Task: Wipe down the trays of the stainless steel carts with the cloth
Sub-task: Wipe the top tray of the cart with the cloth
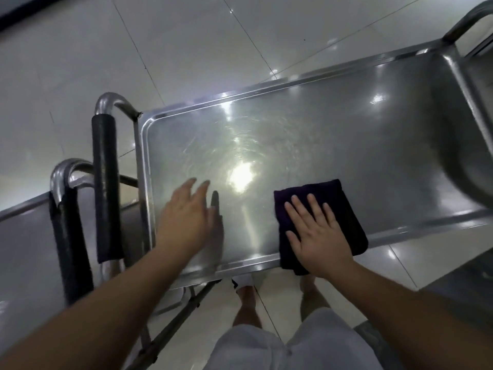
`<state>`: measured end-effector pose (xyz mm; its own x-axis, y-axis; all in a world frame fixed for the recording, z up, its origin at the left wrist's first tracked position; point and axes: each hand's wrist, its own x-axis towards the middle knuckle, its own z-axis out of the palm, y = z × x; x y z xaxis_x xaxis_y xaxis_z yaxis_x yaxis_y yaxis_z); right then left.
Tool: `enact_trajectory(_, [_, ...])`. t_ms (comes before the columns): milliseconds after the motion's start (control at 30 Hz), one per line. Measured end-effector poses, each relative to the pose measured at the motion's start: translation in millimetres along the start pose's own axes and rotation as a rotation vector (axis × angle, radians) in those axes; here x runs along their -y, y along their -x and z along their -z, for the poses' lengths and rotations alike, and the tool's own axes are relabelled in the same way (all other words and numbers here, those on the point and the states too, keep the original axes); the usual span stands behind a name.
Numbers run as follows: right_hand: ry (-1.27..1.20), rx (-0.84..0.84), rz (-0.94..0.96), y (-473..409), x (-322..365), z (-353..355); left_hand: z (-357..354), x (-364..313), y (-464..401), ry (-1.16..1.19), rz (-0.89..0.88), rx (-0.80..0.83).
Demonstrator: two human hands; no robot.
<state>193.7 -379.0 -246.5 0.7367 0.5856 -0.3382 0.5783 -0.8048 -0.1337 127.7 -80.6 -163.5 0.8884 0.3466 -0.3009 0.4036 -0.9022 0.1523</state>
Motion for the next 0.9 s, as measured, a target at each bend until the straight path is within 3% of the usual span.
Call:
enact_trajectory(167, [-0.061,-0.008,0.022,-1,-3,-1,-53,-104,-16,0.125,-0.100,0.046])
enact_trajectory(333, [-0.152,-0.048,0.050,-2,-12,2,-80,-154,-45,0.259,0.152,0.054])
enact_trajectory(433, [-0.162,-0.071,0.050,-2,-34,5,-91,-151,-50,0.272,0.197,0.075])
enact_trajectory(667, [-0.068,-0.078,-0.072,12,-221,18,-95,-149,-50,0.222,0.176,0.126])
enact_trajectory(800, [-0.090,-0.058,-0.373,17,-339,41,-97,-147,-51,0.157,0.155,0.165])
enact_trajectory(900, [-0.091,-0.048,-0.513,10,-364,50,-97,-148,-54,0.124,0.157,0.210])
